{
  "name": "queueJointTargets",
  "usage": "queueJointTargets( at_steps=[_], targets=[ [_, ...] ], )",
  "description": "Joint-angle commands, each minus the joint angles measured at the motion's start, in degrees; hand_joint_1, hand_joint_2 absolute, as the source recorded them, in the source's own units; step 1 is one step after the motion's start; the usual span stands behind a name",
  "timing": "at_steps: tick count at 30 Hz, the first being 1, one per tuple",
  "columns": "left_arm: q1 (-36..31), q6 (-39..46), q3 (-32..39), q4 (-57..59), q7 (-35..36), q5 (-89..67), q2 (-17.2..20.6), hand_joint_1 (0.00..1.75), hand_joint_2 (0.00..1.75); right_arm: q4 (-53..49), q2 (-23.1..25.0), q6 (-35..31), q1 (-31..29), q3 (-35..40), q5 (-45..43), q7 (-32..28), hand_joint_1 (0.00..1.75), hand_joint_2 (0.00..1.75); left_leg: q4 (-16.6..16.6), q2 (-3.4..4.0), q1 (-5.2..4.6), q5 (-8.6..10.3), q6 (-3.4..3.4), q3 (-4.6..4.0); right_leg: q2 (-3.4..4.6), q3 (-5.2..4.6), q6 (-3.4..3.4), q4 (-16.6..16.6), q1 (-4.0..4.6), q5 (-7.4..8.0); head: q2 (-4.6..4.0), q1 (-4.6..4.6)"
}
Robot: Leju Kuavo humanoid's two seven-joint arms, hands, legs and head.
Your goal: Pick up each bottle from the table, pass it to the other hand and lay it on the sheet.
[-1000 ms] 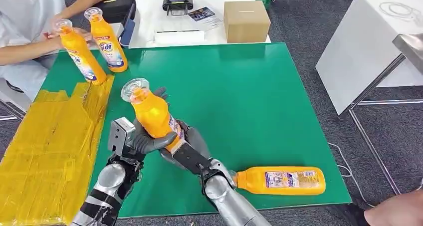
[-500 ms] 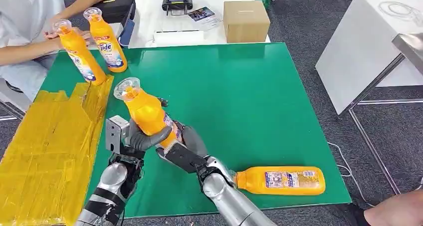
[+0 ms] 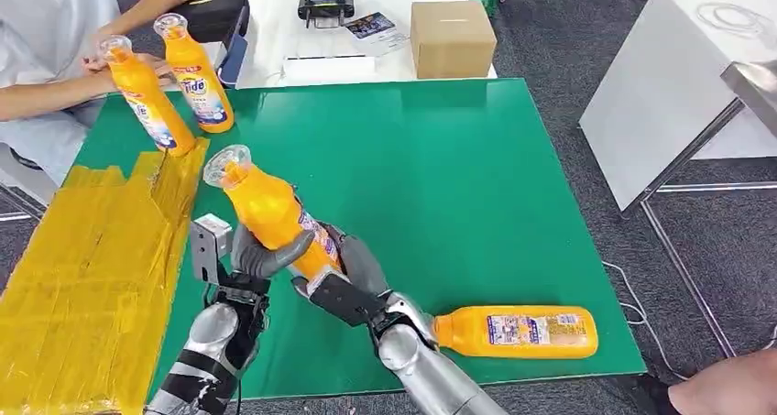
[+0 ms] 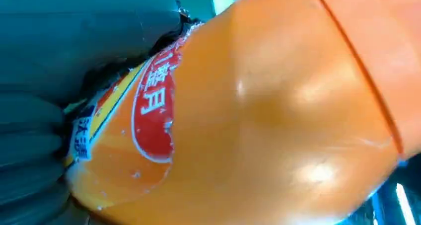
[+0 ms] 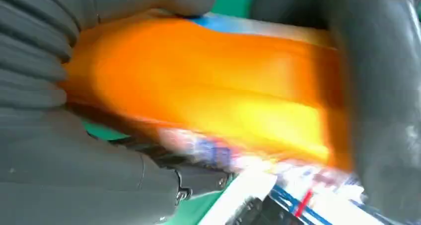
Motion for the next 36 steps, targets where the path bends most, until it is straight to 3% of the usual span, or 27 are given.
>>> queueJointTargets(
  at_steps=[1, 2, 3, 4, 7, 9, 11, 15, 16, 17, 18, 19, 20, 21, 22, 31, 32, 33, 35, 36],
  targets=[
    [6.3, 27.3, 11.1, -11.3, -6.6, -28.0, 4.0, 1.75, 1.75, -26.6, -10.1, -3.5, 14.5, -6.3, 3.2, -2.1, 0.00, 1.75, 0.0, -0.02, 0.03, -0.13, 0.01, 0.24, -0.06, 0.29, -0.06, -0.1, 0.05, -0.12, 0.00, 0.00],
    [7.8, 28.5, 11.5, -12.9, -6.7, -29.5, 4.3, 1.75, 1.75, -28.8, -10.8, -3.2, 16.0, -7.1, 3.0, -2.5, 0.00, 1.75, -0.1, 0.04, 0.05, -0.21, 0.02, 0.37, -0.01, 0.42, -0.06, -0.1, 0.08, -0.17, 0.00, 0.04],
    [8.4, 28.3, 11.8, -13.5, -6.7, -29.7, 4.4, 1.75, 1.75, -29.7, -11.1, -2.7, 16.6, -7.6, 2.9, -2.6, 0.00, 0.00, 0.0, 0.14, 0.07, -0.32, 0.02, 0.53, 0.07, 0.56, -0.08, -0.1, 0.10, -0.23, 0.00, 0.02],
    [10.0, 35.9, 13.3, -13.7, -6.7, -40.6, 4.5, 1.75, 1.75, -32.0, -11.2, -2.6, 18.5, -9.4, 1.2, -3.4, 0.00, 0.00, -0.1, 0.15, 0.02, -0.25, 0.02, 0.40, 0.09, 0.37, -0.06, -0.1, 0.04, -0.18, 0.00, -0.07],
    [11.2, 35.9, 30.3, -16.8, -13.2, -63.0, -3.7, 1.75, 1.75, -36.6, -12.6, -0.9, 21.6, -13.2, -4.2, -4.7, 0.00, 0.00, 0.0, -0.13, 0.00, -0.18, 0.06, 0.20, -0.13, 0.23, -0.01, -0.1, 0.01, -0.21, 0.00, 0.00],
    [11.2, 35.9, 30.3, -16.8, -13.2, -63.0, -3.7, 1.75, 1.75, -36.6, -12.6, -0.9, 21.6, -13.2, -4.2, -4.7, 0.00, 0.00, 0.1, -0.05, 0.03, -0.24, 0.08, 0.20, -0.10, 0.27, 0.09, -0.1, 0.04, -0.30, 0.00, 0.00],
    [10.6, 35.9, 38.0, -22.1, -14.3, -78.5, -4.8, 1.75, 1.75, -38.3, -13.5, -0.6, 22.8, -15.0, -5.6, -5.5, 0.00, 0.00, 0.0, 0.00, 0.01, -0.25, 0.05, 0.20, -0.09, 0.28, 0.07, -0.1, 0.01, -0.29, 0.00, 0.04],
    [12.6, 35.9, 36.9, -22.6, -7.8, -90.4, 1.5, 1.75, 1.75, -40.4, -15.2, 0.2, 23.4, -16.0, -7.7, -6.8, 0.00, 0.00, 0.0, 0.13, -0.04, -0.24, 0.00, 0.17, 0.01, 0.17, 0.02, -0.1, -0.04, -0.23, 0.00, 0.02],
    [15.6, 35.9, 28.8, -19.4, 4.8, -92.6, 11.1, 1.75, 1.75, -41.0, -15.4, 0.0, 23.5, -16.3, -8.1, -7.1, 0.00, 0.00, 0.0, 0.07, -0.04, -0.25, 0.00, 0.24, -0.07, 0.27, 0.02, -0.1, -0.04, -0.28, 0.00, 0.00],
    [16.1, 35.9, 25.8, -16.9, 9.1, -92.6, 15.1, 1.75, 1.75, -41.3, -15.6, 0.1, 23.4, -16.4, -8.3, -7.3, 0.00, 1.75, -0.1, 0.01, -0.13, -0.17, -0.02, 0.22, -0.08, 0.20, 0.03, -0.1, -0.14, -0.25, 0.00, 0.00],
    [16.2, 35.9, 22.2, -14.1, 13.9, -92.6, 19.3, 1.75, 1.75, -41.4, -15.9, 0.3, 23.1, -16.6, -9.1, -7.8, 0.00, 1.75, -0.1, 0.07, -0.09, -0.13, -0.03, 0.15, 0.00, 0.12, 0.03, -0.1, -0.11, -0.18, 0.00, 0.02],
    [15.1, 35.9, 15.1, -8.1, 21.8, -92.6, 25.8, 1.75, 1.75, -41.5, -16.2, 0.7, 22.6, -16.8, -9.8, -7.7, 0.00, 1.75, -0.2, 0.15, -0.07, -0.19, -0.06, 0.38, 0.05, 0.29, -0.03, -0.1, -0.09, -0.23, 0.00, 0.00],
    [14.1, 35.9, 10.5, -5.6, 26.3, -92.6, 28.7, 1.75, 1.75, -41.4, -16.6, 1.3, 22.3, -16.5, -10.2, -7.6, 0.00, 1.75, -0.1, 0.15, -0.04, -0.25, -0.07, 0.47, 0.02, 0.41, -0.06, -0.1, -0.05, -0.29, 0.00, 0.02],
    [14.1, 35.9, 10.5, -5.6, 26.3, -92.6, 28.7, 1.75, 1.75, -41.4, -16.6, 1.3, 22.3, -16.5, -10.2, -7.6, 0.00, 1.75, -0.2, -0.13, -0.07, -0.09, -0.06, 0.33, -0.24, 0.28, -0.03, -0.1, -0.10, -0.26, 0.00, 0.02],
    [12.3, 35.9, 4.2, -1.4, 32.0, -92.6, 32.1, 1.75, 1.75, -41.1, -16.9, 1.5, 21.9, -16.4, -10.4, -7.7, 0.00, 1.75, -0.2, -0.10, 0.02, -0.14, -0.09, 0.42, -0.23, 0.37, -0.06, -0.1, -0.01, -0.30, 0.00, 0.00],
    [12.3, 35.9, 4.2, -1.4, 32.0, -92.6, 32.1, 1.75, 1.75, -41.1, -16.9, 1.5, 21.9, -16.4, -10.4, -7.7, 0.00, 1.75, -0.1, 0.09, 0.06, -0.10, -0.03, 0.17, -0.02, 0.11, 0.03, 0.0, 0.00, -0.21, 0.00, 0.04],
    [10.3, 35.9, -0.6, 2.4, 35.9, -92.6, 34.2, 1.75, 1.75, -40.3, -16.8, 2.7, 21.3, -16.2, -10.0, -7.7, 0.00, 1.75, -0.1, 0.12, 0.10, -0.26, 0.00, 0.47, -0.02, 0.46, 0.00, -0.1, 0.06, -0.33, 0.00, 0.00],
    [10.3, 35.9, -0.6, 2.4, 35.9, -92.6, 34.2, 1.75, 1.75, -40.3, -16.8, 2.7, 21.3, -16.2, -10.0, -7.7, 0.00, 1.75, -0.1, 0.12, 0.01, -0.14, -0.03, 0.28, -0.05, 0.22, 0.01, 0.0, -0.03, -0.25, 0.00, 0.02],
    [7.7, 35.9, -7.4, 6.3, 40.4, -92.6, 35.9, 1.75, 1.75, -39.8, -17.4, 2.2, 20.7, -15.8, -10.2, -7.8, 0.00, 1.75, -0.1, -0.08, 0.03, -0.14, -0.03, 0.33, -0.23, 0.35, -0.01, -0.1, -0.04, -0.29, 0.00, 0.02],
    [5.9, 35.9, -9.1, 10.0, 39.5, -92.6, 37.2, 1.75, 1.75, -39.1, -17.5, 2.4, 19.9, -15.5, -11.5, -8.5, 0.00, 1.75, -0.1, -0.14, 0.02, -0.10, -0.04, 0.27, -0.24, 0.28, 0.00, -0.1, -0.04, -0.27, 0.00, 0.02]
  ],
)
